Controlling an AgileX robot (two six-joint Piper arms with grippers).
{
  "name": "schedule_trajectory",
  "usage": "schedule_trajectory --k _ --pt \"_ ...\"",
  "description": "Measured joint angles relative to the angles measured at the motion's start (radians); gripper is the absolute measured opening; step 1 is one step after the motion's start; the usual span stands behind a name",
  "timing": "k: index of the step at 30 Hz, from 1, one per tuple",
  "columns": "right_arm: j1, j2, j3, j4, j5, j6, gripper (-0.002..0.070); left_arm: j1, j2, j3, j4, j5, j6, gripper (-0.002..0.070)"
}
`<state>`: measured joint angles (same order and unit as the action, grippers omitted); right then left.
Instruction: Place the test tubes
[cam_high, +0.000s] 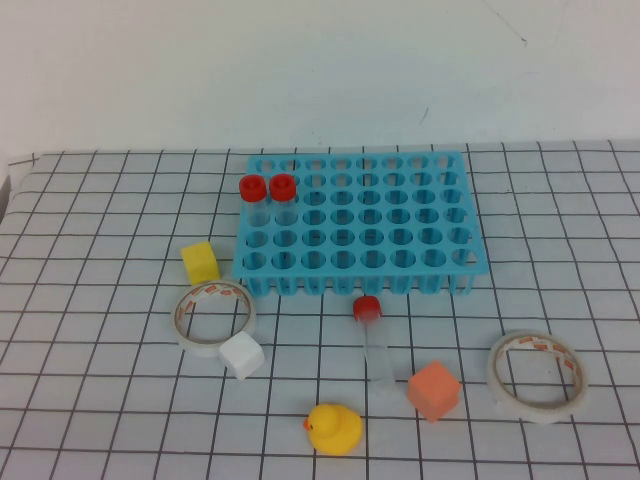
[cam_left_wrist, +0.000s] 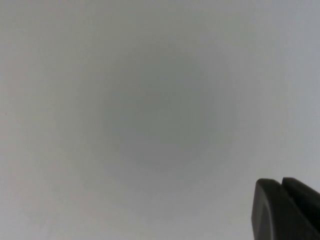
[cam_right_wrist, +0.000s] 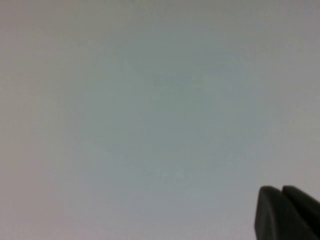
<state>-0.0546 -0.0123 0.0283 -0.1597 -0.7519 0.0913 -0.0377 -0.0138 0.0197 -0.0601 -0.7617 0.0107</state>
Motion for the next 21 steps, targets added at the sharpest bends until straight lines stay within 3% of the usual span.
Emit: schedule_trajectory --k 4,6,9,10,12,21 --pt "0.0 0.0 0.0 0.008 -0.022 0.084 -0.0001 0.0 0.0 0.0 0.0 -0.058 -0.011 -0.0001" --pt "0.0 -0.002 -0.007 0.02 0.005 0.097 -0.0001 0.0 0.0 -0.022 0.0 0.007 -0.016 -0.0001" --pt "0.0 -0.002 -0.082 0.034 0.195 0.118 -0.0001 0.0 0.0 -0.156 -0.003 0.252 -0.005 -0.0001" --pt "0.0 -0.002 -0.156 0.035 0.376 0.125 -0.0001 0.0 0.0 -0.261 -0.001 0.405 0.027 -0.0001" --pt "0.0 0.018 -0.235 0.037 0.522 0.129 -0.0001 0.0 0.027 -0.368 0.008 0.569 0.079 -0.0001" --pt "0.0 0.332 -0.332 0.111 0.933 0.136 -0.0001 0.0 0.293 -0.499 -0.008 0.999 0.127 -0.0001"
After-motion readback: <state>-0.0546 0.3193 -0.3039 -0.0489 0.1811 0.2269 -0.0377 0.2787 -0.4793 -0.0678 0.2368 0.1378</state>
